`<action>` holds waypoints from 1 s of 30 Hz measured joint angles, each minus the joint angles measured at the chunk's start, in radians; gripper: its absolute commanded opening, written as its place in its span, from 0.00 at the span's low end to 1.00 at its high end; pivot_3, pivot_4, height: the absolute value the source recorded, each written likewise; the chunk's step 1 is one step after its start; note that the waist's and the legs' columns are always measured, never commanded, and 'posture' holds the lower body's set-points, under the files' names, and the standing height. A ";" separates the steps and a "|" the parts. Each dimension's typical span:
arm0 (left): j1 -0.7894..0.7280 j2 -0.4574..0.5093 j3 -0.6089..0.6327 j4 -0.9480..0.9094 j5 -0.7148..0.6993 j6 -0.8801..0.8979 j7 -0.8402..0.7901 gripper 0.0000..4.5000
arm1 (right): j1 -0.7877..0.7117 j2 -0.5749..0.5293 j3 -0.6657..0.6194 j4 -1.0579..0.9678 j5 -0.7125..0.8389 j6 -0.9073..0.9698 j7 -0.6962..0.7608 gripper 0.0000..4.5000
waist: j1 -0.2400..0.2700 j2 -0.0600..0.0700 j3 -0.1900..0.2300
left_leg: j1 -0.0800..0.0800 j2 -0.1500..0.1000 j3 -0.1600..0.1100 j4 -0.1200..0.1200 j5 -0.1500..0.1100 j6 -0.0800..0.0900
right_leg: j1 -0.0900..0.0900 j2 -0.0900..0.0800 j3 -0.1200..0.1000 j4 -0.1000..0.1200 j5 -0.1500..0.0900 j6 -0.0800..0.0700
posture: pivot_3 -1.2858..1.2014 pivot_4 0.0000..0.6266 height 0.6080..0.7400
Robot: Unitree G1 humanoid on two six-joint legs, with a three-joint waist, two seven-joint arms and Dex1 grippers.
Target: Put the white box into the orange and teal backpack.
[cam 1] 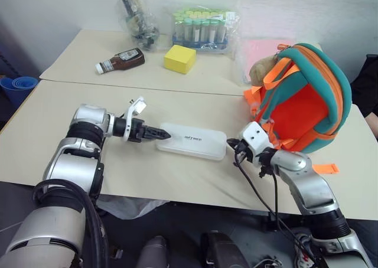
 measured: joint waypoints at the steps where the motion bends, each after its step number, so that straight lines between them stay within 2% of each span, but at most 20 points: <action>1: -0.001 -0.017 -0.001 0.001 0.001 0.009 -0.012 1.00 | -0.003 0.004 0.002 0.006 0.000 0.000 0.000 0.00 | 0.000 0.000 0.000 | 0.000 0.000 0.000 0.000 0.000 0.000 | 0.000 0.000 0.000 0.000 0.000 0.000 | 0.52 0.24 1.00; 7: -0.007 -0.078 -0.001 0.000 -0.001 0.072 -0.057 1.00 | -0.004 0.014 0.005 0.014 -0.009 0.000 -0.001 0.00 | -0.001 0.000 0.000 | 0.000 0.000 0.000 0.000 0.000 0.000 | 0.000 0.000 0.000 0.000 0.000 0.000 | 0.52 0.24 1.00; 14: -0.008 -0.073 0.014 0.007 -0.005 0.111 -0.079 0.70 | 0.024 0.013 -0.005 0.014 -0.013 -0.009 -0.003 0.00 | -0.004 0.000 0.000 | 0.000 0.001 0.000 -0.001 0.001 -0.001 | -0.001 0.001 0.000 0.002 0.000 0.000 | 0.52 0.24 1.00; 21: -0.011 -0.045 0.074 -0.051 -0.057 0.142 -0.122 0.69 | 0.102 0.006 -0.026 -0.049 -0.007 -0.002 -0.006 0.00 | -0.002 -0.001 0.000 | -0.001 0.000 0.000 0.000 0.001 -0.001 | -0.001 0.000 0.000 0.001 0.000 0.000 | 0.52 0.24 1.00; 25: 0.001 -0.043 0.124 -0.153 -0.113 0.200 -0.104 0.69 | 0.168 -0.004 -0.101 -0.154 0.029 0.038 -0.013 0.00 | -0.001 -0.001 0.000 | -0.001 0.001 0.000 0.000 0.000 -0.001 | -0.001 0.000 0.000 0.002 0.000 0.000 | 0.52 0.24 1.00; 30: 0.092 -0.046 0.228 -0.432 -0.198 0.297 0.030 0.69 | 0.286 -0.029 -0.277 -0.352 0.110 0.176 -0.039 0.37 | -0.003 -0.001 0.000 | -0.001 0.001 0.000 0.000 0.000 -0.002 | -0.001 0.000 0.001 0.002 0.000 0.000 | 0.52 0.24 1.00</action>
